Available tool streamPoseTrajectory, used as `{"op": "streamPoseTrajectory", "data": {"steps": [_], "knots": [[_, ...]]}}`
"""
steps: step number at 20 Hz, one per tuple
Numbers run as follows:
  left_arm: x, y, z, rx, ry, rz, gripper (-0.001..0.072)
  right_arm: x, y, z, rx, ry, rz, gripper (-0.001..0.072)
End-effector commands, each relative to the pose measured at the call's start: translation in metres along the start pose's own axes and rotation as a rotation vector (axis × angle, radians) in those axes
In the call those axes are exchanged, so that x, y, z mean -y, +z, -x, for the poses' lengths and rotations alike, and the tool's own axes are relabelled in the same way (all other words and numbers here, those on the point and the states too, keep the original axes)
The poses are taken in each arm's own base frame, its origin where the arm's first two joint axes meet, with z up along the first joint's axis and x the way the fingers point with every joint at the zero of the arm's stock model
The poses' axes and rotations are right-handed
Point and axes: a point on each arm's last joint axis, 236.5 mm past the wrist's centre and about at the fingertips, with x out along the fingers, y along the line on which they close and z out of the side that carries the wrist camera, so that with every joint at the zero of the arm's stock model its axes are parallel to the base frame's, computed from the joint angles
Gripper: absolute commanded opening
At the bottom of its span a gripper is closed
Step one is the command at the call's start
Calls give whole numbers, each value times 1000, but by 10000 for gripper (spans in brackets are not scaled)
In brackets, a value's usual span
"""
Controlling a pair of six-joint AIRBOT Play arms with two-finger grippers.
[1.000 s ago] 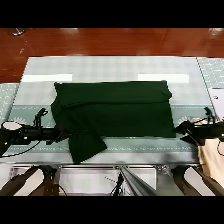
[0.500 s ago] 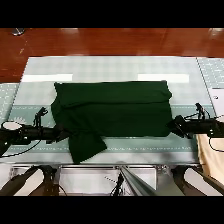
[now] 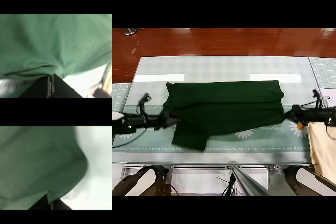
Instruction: Fold the shirts.
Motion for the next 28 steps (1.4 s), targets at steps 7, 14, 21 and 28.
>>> {"op": "streamPoseTrajectory", "data": {"steps": [7, 14, 21, 28], "knots": [[26, 132, -10, 111, -9, 12, 24, -64, 129, -19, 153, 16, 156, 28], [32, 206, -47, 100, -24, 7, 24, -50, 173, -56, 99, 32, 78, 29], [12, 204, -28, 1, 1, 13, 702, -39, 185, -47, 76, 36, 105, 625], [-93, 160, 112, 24, 366, 174, 702, 41, 178, -3, -19, -93, -24, 625]]}}
